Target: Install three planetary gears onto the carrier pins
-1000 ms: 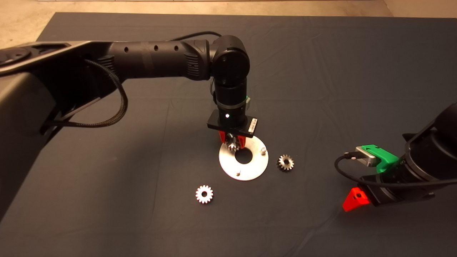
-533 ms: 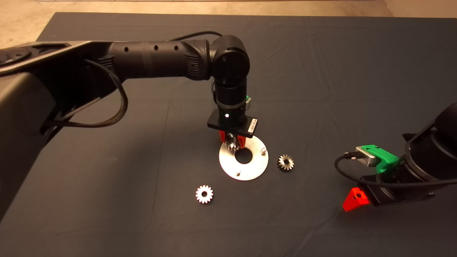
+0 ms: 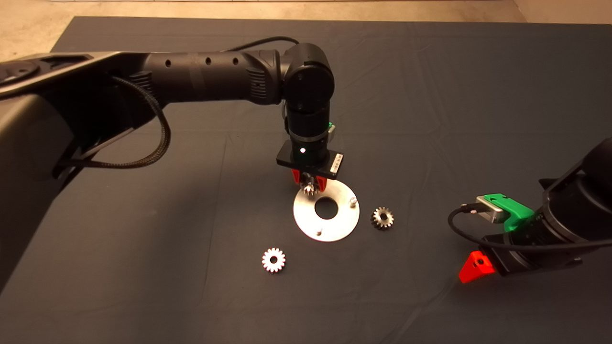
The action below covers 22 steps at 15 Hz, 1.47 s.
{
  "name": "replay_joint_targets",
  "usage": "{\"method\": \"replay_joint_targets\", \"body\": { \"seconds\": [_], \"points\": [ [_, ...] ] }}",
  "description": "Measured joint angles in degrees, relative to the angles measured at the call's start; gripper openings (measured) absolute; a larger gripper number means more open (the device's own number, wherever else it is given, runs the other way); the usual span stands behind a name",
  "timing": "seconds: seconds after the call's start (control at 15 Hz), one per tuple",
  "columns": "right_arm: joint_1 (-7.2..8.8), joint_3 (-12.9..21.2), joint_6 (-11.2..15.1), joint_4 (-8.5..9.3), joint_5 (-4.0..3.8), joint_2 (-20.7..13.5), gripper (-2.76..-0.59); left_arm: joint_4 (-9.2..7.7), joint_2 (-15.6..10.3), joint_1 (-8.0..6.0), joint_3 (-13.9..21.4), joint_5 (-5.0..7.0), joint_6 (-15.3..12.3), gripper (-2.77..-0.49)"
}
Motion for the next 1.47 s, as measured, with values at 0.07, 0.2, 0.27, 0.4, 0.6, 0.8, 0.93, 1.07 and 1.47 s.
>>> {"method": "replay_joint_targets", "body": {
  "seconds": [0.07,0.2,0.27,0.4,0.6,0.8,0.93,1.07,1.47],
  "points": [
    [-0.01,0.0,0.0,0.0,0.0,0.0,-0.6,0.18,0.0,0.0,0.0,0.02,0.0,-2.36],
    [-0.01,0.0,0.0,-0.01,0.02,0.0,-0.6,0.79,0.2,0.0,0.0,0.11,0.0,-2.36],
    [-0.01,0.0,0.0,-0.01,0.0,0.0,-0.6,1.47,0.3,0.0,0.0,0.28,0.0,-2.36],
    [-0.01,0.0,0.0,-0.02,0.02,0.0,-0.6,2.1,0.4,0.0,0.0,0.27,0.0,-2.36],
    [-0.01,0.0,0.0,0.0,0.0,0.0,-0.6,2.15,0.4,0.0,0.0,0.27,0.0,-2.36],
    [-0.01,0.0,0.0,0.0,0.0,0.0,-0.6,2.28,0.4,0.02,0.0,0.24,0.0,-2.36],
    [-0.01,0.0,0.0,0.0,0.02,0.0,-0.6,2.56,0.4,0.02,0.1,0.22,0.1,-2.36],
    [-0.01,0.0,0.0,-0.01,0.0,0.0,-0.6,2.91,0.4,0.02,0.0,0.18,1.4,-2.36],
    [-0.01,0.0,0.0,0.0,0.0,0.0,-0.6,3.11,0.4,0.2,-0.6,0.0,2.4,-2.36]
  ]
}}
